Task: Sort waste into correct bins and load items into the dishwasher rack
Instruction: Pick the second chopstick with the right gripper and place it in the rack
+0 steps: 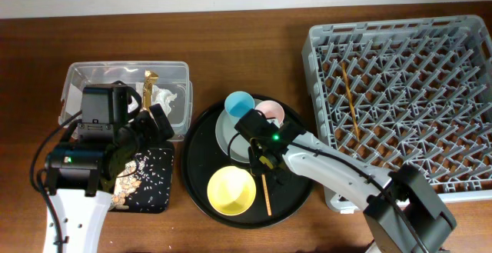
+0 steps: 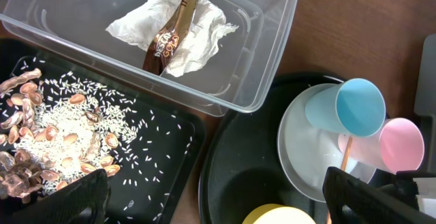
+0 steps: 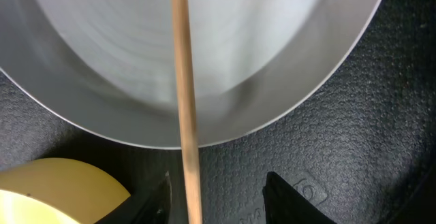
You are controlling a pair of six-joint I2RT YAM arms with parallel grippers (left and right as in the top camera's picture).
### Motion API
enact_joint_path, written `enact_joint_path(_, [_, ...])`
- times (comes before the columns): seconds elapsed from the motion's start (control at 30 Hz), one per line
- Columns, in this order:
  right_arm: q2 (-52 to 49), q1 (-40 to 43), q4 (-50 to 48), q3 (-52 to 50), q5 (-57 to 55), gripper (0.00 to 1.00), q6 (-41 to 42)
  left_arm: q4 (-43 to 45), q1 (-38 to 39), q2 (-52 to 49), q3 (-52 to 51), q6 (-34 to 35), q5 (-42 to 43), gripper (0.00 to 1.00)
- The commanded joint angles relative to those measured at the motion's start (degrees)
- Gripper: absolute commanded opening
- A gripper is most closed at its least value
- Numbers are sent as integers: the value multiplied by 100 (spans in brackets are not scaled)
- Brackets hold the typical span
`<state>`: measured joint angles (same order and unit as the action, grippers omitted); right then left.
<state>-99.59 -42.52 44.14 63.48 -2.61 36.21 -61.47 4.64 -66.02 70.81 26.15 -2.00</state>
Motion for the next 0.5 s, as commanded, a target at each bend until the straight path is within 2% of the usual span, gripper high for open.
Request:
enact_joint_path(0.0, [63, -17, -70, -72, 68, 45, 11, 9, 17, -2, -28, -33, -81, 99])
enact_joint_path(0.27, [-356, -284, -107, -146, -105, 45, 31, 9, 17, -2, -28, -33, -81, 99])
enact_joint_path(0.3, [-376, -286, -105, -149, -105, 36, 31, 9, 17, -2, -28, -33, -81, 99])
enact_joint_path(0.4, [-472, -284, -109, -151, -79, 25, 33, 9, 17, -2, -28, -33, -81, 99])
enact_joint_path(0.47, [-424, -284, -103, -140, -63, 9, 33, 9, 17, -2, -28, -33, -81, 99])
